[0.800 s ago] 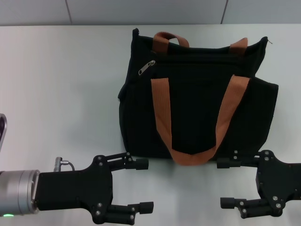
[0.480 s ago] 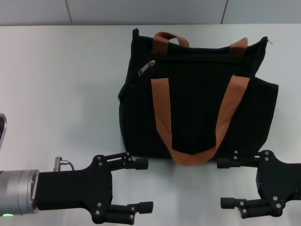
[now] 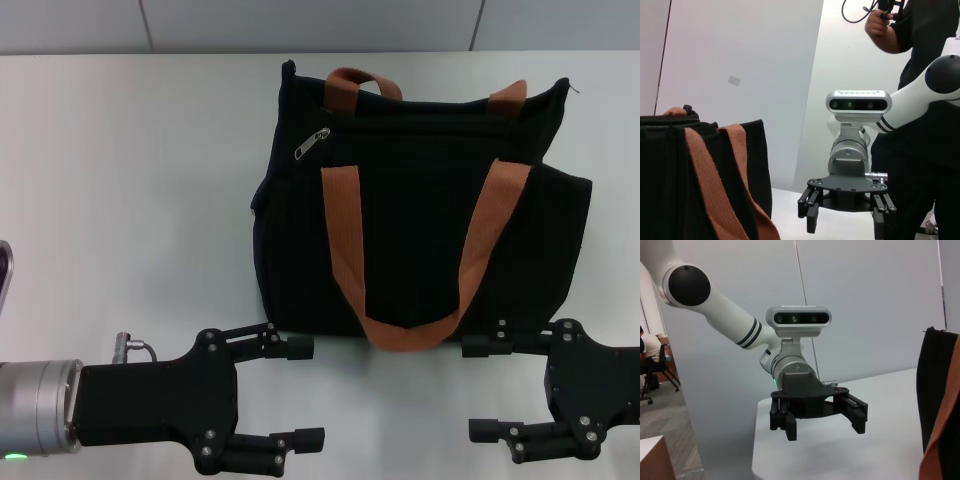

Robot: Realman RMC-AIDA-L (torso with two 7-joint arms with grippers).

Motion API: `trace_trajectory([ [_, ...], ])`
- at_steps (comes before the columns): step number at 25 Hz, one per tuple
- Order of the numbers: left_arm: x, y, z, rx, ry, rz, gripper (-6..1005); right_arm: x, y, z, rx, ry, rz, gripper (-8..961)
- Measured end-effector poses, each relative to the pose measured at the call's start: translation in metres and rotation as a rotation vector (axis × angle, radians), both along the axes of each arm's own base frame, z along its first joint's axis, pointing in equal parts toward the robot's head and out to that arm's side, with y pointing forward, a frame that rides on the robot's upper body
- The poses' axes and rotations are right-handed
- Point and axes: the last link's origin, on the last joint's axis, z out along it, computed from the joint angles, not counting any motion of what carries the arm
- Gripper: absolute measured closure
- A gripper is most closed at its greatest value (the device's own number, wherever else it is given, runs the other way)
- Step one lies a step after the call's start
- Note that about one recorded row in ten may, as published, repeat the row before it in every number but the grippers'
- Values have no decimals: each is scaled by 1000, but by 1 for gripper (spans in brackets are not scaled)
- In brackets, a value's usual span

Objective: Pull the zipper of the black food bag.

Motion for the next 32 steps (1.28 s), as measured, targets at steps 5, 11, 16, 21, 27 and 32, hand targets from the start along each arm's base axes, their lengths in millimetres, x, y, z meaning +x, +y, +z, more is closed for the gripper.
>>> trace_trajectory([
  [5,0,0,0,0,0,0,217,0,0,0,0,0,0,184],
  [11,0,0,0,-1,-1,0,229,0,0,0,0,0,0,184],
  [16,3,3,6,35,-46,2,239,0,0,0,1,0,-1,185],
  [21,9,15,25,157,-149,32,250,0,0,0,3,2,-2,185],
  [27,2,30,55,400,-279,138,262,0,0,1,4,3,-2,185],
  [32,-7,55,65,478,-198,202,272,0,-1,1,2,6,-1,185],
])
